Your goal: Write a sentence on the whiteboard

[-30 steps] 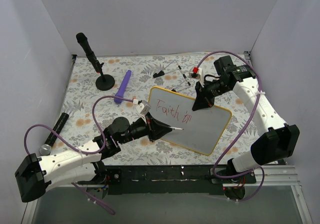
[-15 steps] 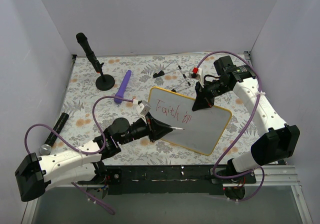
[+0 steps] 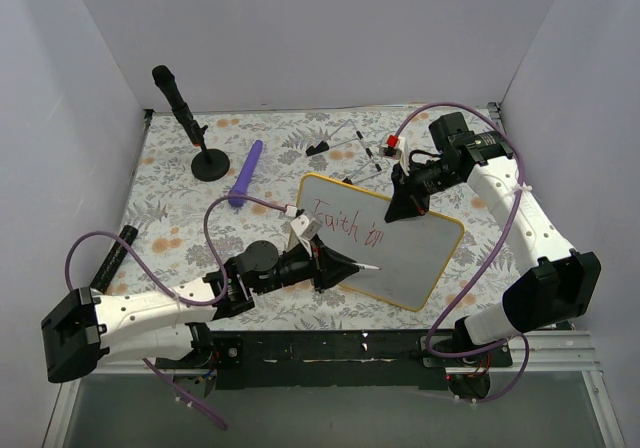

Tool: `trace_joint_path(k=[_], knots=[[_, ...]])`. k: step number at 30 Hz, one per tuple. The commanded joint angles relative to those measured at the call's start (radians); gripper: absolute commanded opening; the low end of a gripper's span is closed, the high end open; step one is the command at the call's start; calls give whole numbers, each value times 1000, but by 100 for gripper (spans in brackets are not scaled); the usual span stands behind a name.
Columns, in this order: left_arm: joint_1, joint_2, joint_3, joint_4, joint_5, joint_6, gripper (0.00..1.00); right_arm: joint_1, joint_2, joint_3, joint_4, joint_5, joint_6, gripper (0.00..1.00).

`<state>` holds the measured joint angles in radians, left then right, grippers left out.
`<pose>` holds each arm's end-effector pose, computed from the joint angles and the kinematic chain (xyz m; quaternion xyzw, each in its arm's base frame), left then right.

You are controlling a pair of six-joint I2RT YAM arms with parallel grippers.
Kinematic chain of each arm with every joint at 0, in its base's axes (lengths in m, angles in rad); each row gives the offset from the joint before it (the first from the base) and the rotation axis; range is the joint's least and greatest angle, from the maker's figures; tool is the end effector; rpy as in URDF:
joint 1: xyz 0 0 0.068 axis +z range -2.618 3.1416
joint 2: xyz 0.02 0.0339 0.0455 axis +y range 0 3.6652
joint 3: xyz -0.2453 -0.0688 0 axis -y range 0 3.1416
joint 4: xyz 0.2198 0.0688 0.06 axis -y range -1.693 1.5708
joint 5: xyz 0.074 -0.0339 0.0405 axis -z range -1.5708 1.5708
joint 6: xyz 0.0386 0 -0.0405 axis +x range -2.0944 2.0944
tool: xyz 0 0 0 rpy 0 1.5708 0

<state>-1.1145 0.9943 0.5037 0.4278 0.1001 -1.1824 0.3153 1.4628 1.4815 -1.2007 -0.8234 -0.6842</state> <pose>0.0937 -0.1997 0.2615 0.0095 0.7288 -0.6386 0.2470 0.2291 0.1045 0.3287 -0.4987 0.7522 0.3535 0.2460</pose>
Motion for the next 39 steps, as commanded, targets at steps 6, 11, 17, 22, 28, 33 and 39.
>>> trace_joint_path(k=[6, 11, 17, 22, 28, 33, 39], knots=[[-103, 86, 98, 58, -186, 96, 0, -7, -50, -4, 55, -97, -21, 1], [-108, 109, 101, 101, -212, 107, 0, -10, -45, 2, 53, -100, -21, 1], [-108, 168, 151, 117, -255, 99, 0, -12, -42, 3, 52, -102, -23, 1], [-107, 214, 179, 118, -324, 107, 0, -12, -42, 8, 50, -105, -23, 1], [-93, 244, 213, 103, -362, 118, 0, -13, -44, 8, 49, -108, -26, 1], [-84, 264, 225, 82, -367, 119, 0, -13, -42, 8, 49, -108, -26, 1], [-79, 271, 225, 66, -359, 116, 0, -15, -42, 10, 49, -108, -26, 1]])
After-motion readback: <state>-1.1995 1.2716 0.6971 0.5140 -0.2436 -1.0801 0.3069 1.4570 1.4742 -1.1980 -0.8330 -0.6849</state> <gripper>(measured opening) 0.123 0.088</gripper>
